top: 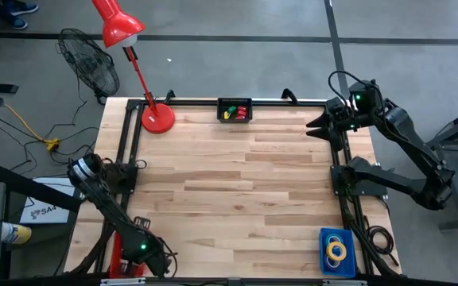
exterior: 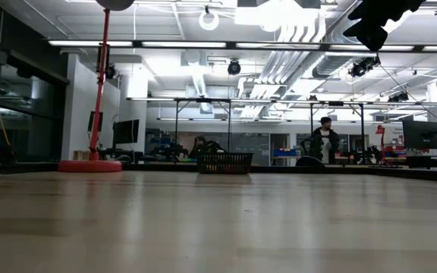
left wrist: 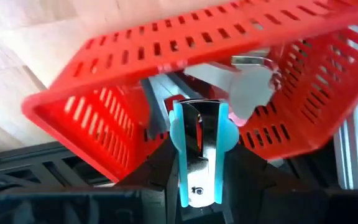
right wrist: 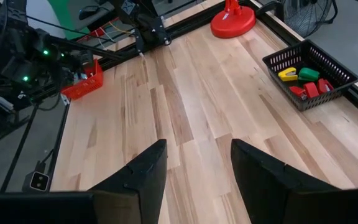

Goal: Pick and place Stapler, Stapler remover, tape
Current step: Put the blue staple remover into the red basket, then return to Home Position

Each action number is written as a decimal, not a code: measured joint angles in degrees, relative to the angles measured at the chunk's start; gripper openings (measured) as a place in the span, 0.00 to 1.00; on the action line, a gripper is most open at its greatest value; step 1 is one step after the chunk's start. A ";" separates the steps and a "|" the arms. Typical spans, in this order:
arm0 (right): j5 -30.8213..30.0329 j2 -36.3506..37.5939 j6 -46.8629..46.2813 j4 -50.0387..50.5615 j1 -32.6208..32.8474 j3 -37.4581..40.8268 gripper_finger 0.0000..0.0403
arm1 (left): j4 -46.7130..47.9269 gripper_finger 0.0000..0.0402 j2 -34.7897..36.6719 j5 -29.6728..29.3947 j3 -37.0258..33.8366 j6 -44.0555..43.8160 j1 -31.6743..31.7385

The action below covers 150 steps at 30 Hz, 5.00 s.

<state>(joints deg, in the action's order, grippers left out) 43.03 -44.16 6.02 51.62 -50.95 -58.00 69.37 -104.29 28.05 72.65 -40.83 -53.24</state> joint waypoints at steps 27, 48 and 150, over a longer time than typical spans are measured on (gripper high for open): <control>-4.25 0.00 -0.18 -0.04 0.00 0.00 0.42 | 12.02 0.67 17.07 -31.76 -0.44 -5.74 4.60; 4.42 1.23 -0.64 -4.53 -8.03 3.45 0.42 | -30.59 0.52 46.60 -57.80 -22.40 40.10 50.84; -51.46 43.95 -28.04 -60.69 25.52 57.40 0.42 | -53.17 0.42 103.90 -60.68 -66.26 36.70 63.72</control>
<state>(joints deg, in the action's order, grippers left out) -8.44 -0.21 -22.02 -9.07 -25.43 -0.60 16.20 -0.38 -32.63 6.38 -4.13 10.48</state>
